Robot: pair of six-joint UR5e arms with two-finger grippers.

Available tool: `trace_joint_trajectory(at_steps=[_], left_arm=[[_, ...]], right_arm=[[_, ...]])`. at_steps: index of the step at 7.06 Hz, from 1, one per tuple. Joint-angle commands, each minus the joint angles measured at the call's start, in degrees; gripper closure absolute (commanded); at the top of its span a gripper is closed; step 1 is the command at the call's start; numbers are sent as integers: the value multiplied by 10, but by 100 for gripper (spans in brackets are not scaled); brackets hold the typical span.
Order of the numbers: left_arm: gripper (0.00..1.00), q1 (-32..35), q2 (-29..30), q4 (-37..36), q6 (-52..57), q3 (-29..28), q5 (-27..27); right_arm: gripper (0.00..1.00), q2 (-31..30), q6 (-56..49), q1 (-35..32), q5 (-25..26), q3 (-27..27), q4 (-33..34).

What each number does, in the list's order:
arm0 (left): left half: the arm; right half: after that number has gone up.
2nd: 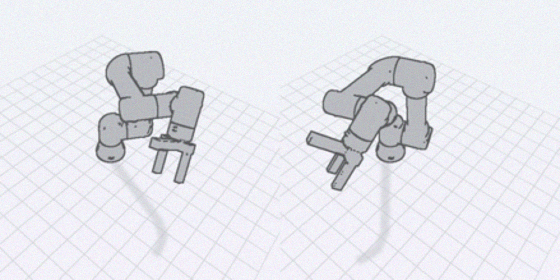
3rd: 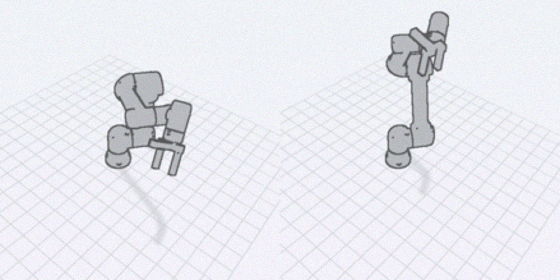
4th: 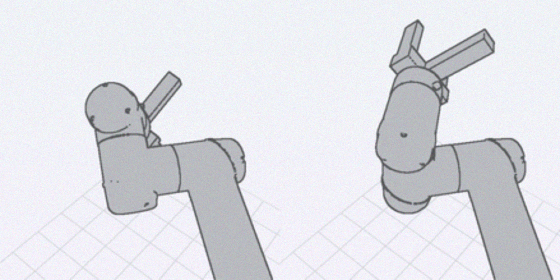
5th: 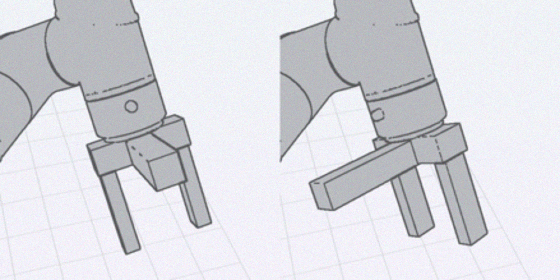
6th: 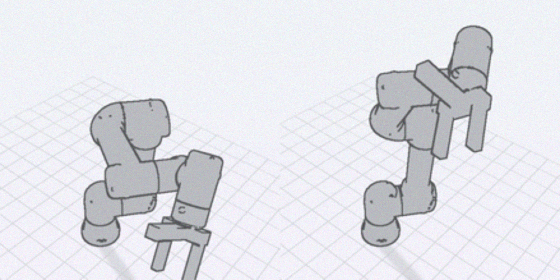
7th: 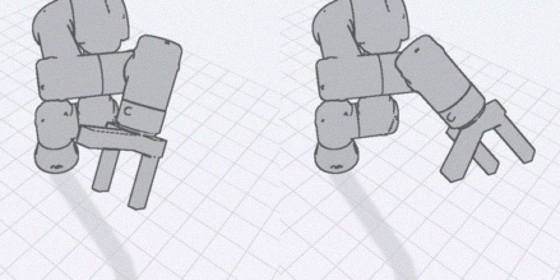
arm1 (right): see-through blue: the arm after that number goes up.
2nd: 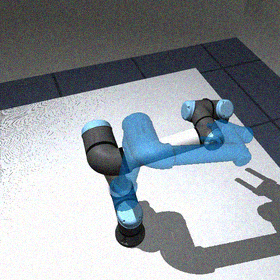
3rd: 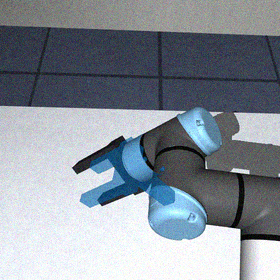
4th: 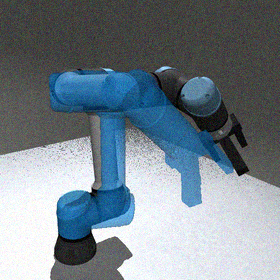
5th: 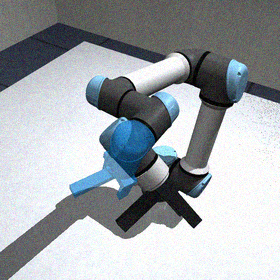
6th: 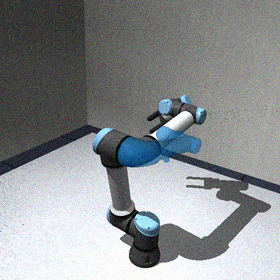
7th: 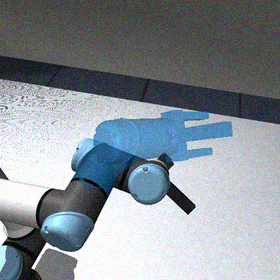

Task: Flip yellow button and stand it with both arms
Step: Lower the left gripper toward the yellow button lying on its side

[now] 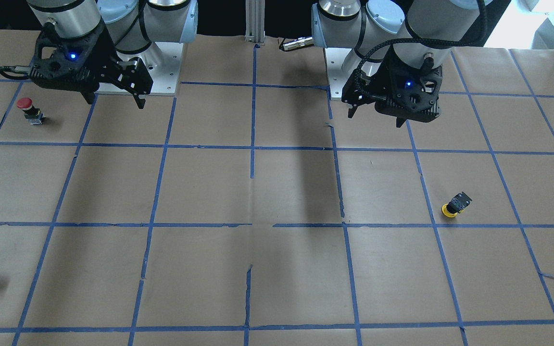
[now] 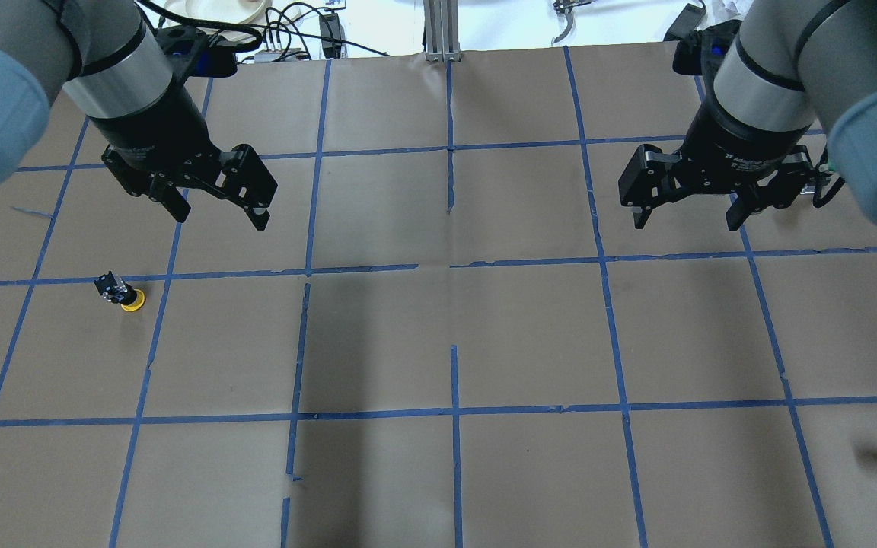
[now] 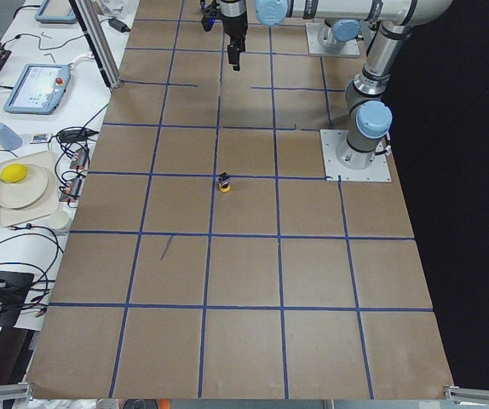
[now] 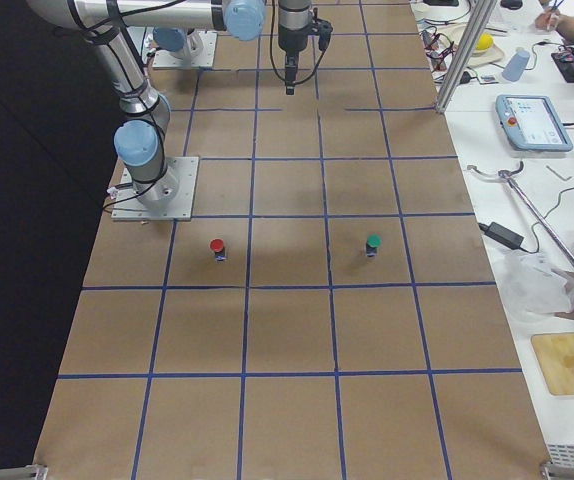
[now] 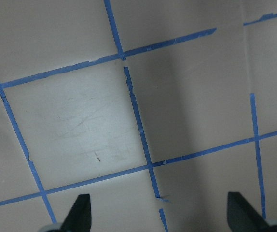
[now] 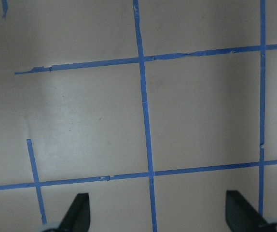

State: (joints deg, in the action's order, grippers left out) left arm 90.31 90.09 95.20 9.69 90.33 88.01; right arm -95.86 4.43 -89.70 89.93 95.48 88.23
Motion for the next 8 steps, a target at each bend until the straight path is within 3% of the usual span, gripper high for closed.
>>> trace_joint_trajectory(at_steps=[1, 3, 4, 6, 8], left_arm=[[0, -8, -3, -3, 3, -2, -4], [0, -22, -2, -3, 17, 2, 1], [0, -64, 3, 3, 35, 5, 1], [0, -182, 31, -3, 40, 68, -1], [2, -257, 81, -98, 71, 113, -1]], right_arm=[[0, 2, 0, 0, -6, -1, -6], [0, 1, 0, 2, -2, -1, -15], [0, 1, 0, 2, 1, -1, -19], [0, 1, 0, 1, 2, 1, -19], [0, 2, 0, 1, 2, 3, -10]])
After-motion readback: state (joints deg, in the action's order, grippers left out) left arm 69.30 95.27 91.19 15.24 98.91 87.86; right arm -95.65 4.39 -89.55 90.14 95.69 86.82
